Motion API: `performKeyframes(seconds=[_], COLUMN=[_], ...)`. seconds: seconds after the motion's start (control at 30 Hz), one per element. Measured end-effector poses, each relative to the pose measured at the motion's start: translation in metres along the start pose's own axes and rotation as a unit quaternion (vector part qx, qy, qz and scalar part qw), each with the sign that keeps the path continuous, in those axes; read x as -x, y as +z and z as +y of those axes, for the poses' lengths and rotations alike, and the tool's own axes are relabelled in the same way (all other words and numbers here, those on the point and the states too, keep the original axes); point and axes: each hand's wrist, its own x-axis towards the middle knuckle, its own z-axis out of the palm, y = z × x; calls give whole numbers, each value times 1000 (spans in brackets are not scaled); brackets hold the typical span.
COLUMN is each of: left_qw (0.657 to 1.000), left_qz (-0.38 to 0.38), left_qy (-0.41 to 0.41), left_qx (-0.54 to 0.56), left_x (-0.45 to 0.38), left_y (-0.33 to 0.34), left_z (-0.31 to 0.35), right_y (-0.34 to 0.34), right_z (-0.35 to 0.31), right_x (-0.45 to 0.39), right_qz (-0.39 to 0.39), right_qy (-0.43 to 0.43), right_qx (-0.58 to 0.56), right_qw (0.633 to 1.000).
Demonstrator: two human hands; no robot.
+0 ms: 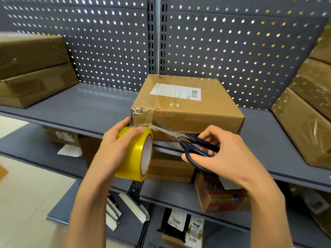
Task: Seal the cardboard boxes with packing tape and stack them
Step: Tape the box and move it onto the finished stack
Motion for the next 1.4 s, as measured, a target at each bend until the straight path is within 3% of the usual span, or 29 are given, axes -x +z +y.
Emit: performKeyframes(seconds=[0.23, 1.4], left_qw=[1000, 999], left_qz=[-19, -3], left_qy=[2, -33], left_qx=[6, -13], left_x=[0, 0], left_y=[0, 0], left_z=[0, 0], right_y=[2, 16], right_z=[-12, 0], right_x=[-19, -31], right_qz=[-38, -11], right_qy=[-8, -31], right_qx=[31, 6], right_qw=[999, 999])
